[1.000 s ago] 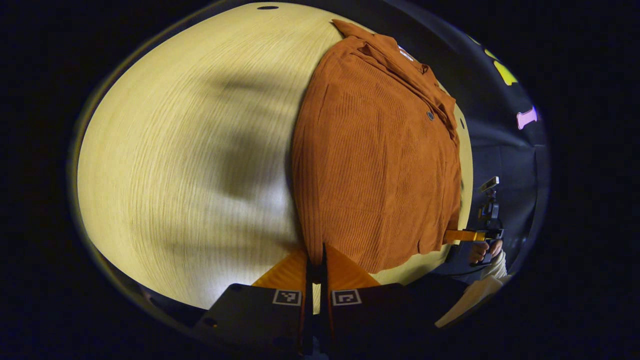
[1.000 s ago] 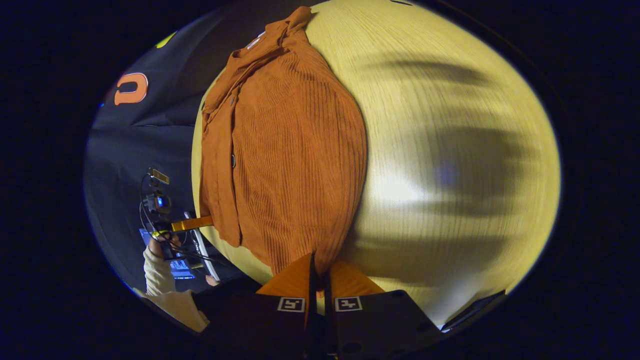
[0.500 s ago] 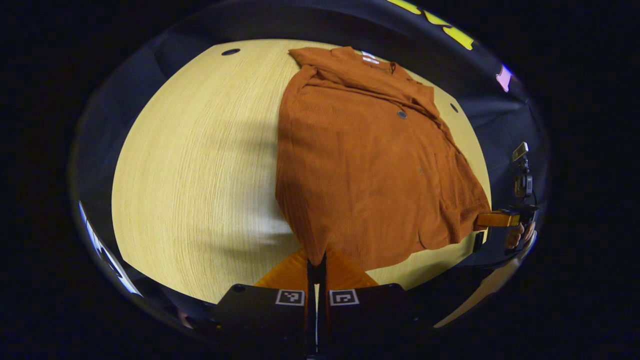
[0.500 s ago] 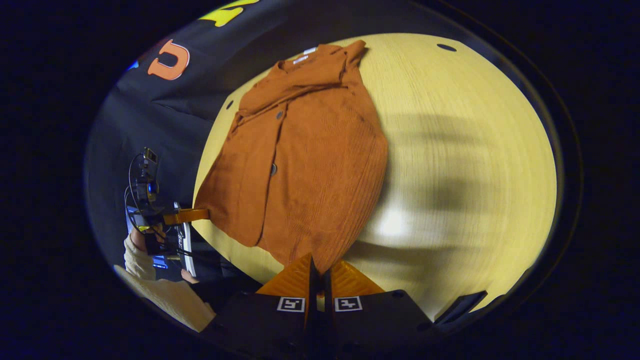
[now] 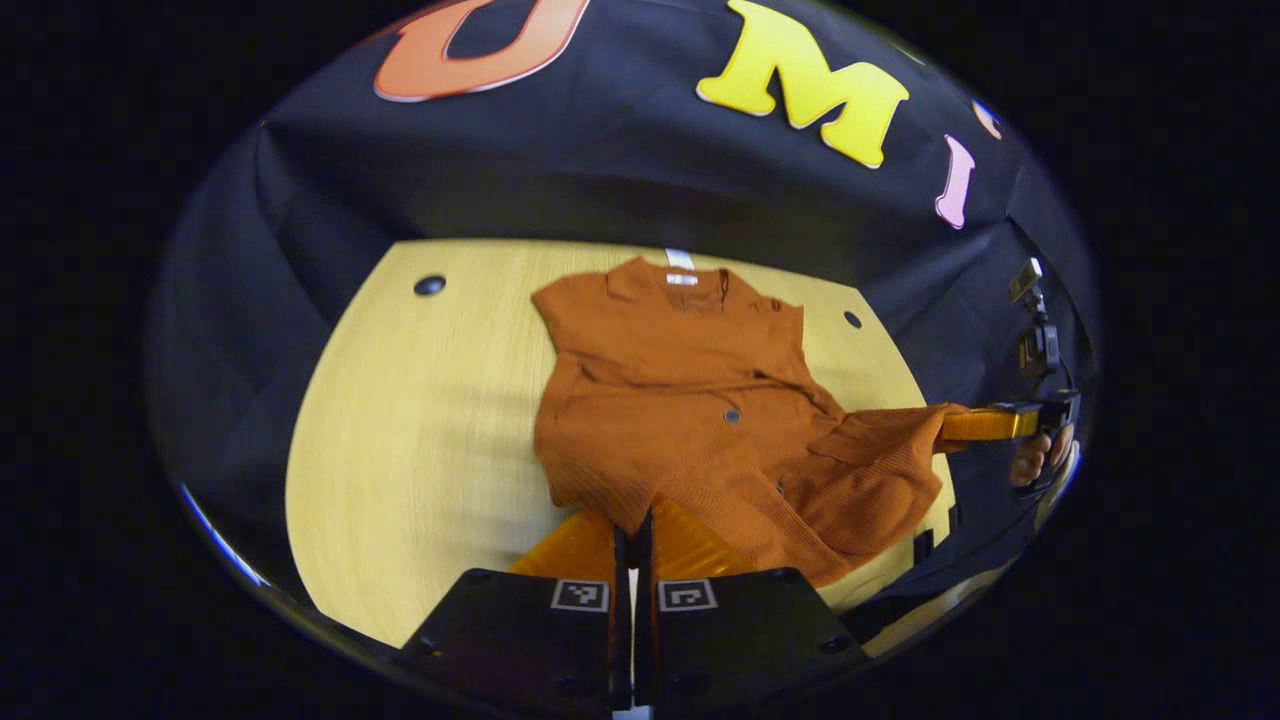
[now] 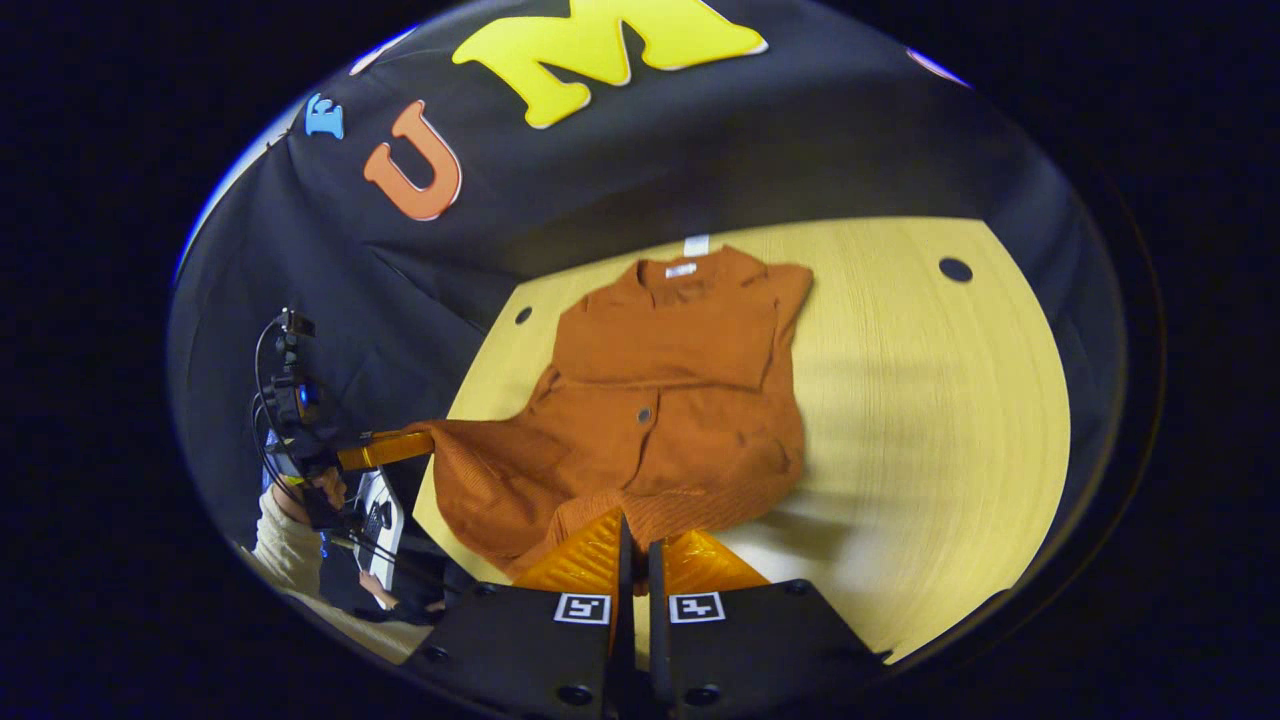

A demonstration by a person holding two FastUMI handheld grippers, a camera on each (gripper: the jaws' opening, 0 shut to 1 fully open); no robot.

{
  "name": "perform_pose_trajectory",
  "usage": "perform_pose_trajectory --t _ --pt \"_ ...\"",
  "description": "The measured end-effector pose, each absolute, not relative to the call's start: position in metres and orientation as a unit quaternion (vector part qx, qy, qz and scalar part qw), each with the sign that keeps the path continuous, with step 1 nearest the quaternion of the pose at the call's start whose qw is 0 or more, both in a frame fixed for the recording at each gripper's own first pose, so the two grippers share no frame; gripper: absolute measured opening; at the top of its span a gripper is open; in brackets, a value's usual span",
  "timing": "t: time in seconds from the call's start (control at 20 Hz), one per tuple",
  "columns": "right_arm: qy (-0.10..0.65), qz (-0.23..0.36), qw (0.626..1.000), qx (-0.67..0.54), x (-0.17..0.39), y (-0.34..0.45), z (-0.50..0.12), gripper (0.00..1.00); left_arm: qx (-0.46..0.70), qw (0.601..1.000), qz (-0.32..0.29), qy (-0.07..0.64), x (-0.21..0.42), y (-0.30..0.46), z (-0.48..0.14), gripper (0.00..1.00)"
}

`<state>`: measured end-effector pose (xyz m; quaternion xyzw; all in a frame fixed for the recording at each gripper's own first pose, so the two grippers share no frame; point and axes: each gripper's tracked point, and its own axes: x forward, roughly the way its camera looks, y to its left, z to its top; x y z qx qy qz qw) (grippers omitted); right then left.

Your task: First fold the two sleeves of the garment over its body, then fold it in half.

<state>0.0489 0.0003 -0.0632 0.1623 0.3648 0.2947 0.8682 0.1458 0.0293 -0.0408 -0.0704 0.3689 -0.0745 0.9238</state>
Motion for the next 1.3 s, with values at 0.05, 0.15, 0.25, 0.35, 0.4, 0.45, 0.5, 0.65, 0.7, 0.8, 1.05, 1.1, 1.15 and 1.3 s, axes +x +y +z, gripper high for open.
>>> perform_pose_trajectory --t 0.05,0.15,0.25,0.35,0.4,0.45,0.5,0.65,0.7,0.8,1.05,1.1,1.15,1.3 --pt "0.351 0.292 0.876 0.157 0.065 0.003 -0.050 0.07 -0.052 0.930 -0.072 0.358 0.162 0.034 -0.031 0.04" --pt "0.327 0.285 0.888 0.154 0.095 0.008 -0.025 0.07 -0.011 0.941 -0.062 0.334 0.198 0.041 -0.016 0.04" --pt "0.313 0.272 0.896 0.157 0.127 0.010 -0.012 0.07 -0.001 0.950 -0.061 0.306 0.232 0.040 0.001 0.04" --pt "0.304 0.255 0.904 0.160 0.161 0.014 -0.006 0.07 -0.006 0.962 -0.051 0.269 0.275 0.044 0.017 0.04" --pt "0.298 0.244 0.908 0.166 0.181 0.016 -0.006 0.07 -0.011 0.967 -0.042 0.252 0.296 0.046 0.021 0.04" --pt "0.293 0.224 0.913 0.174 0.204 0.012 -0.006 0.07 -0.020 0.970 -0.039 0.241 0.319 0.045 0.022 0.04" --pt "0.289 0.210 0.915 0.187 0.225 0.011 -0.007 0.07 -0.024 0.971 -0.033 0.234 0.339 0.044 0.015 0.04" --pt "0.284 0.163 0.919 0.221 0.297 0.007 -0.027 0.07 -0.032 0.972 -0.004 0.232 0.401 0.048 -0.020 0.04" --pt "0.285 0.149 0.919 0.229 0.321 0.007 -0.040 0.07 -0.032 0.972 0.006 0.231 0.417 0.051 -0.033 0.04" --pt "0.306 0.126 0.913 0.240 0.364 0.008 -0.083 0.07 -0.026 0.968 0.020 0.247 0.450 0.060 -0.069 0.04" --pt "0.360 0.068 0.885 0.289 0.422 0.000 -0.173 0.07 -0.009 0.952 0.035 0.305 0.475 0.069 -0.145 0.04" --pt "0.359 0.065 0.880 0.305 0.424 -0.003 -0.173 0.07 -0.018 0.953 0.033 0.302 0.477 0.072 -0.145 0.04" --pt "0.357 0.064 0.876 0.317 0.418 -0.014 -0.164 0.10 -0.030 0.956 0.029 0.292 0.478 0.067 -0.138 0.04" --pt "0.345 0.070 0.866 0.354 0.420 -0.011 -0.155 0.12 -0.054 0.964 0.014 0.259 0.485 0.062 -0.123 0.06"
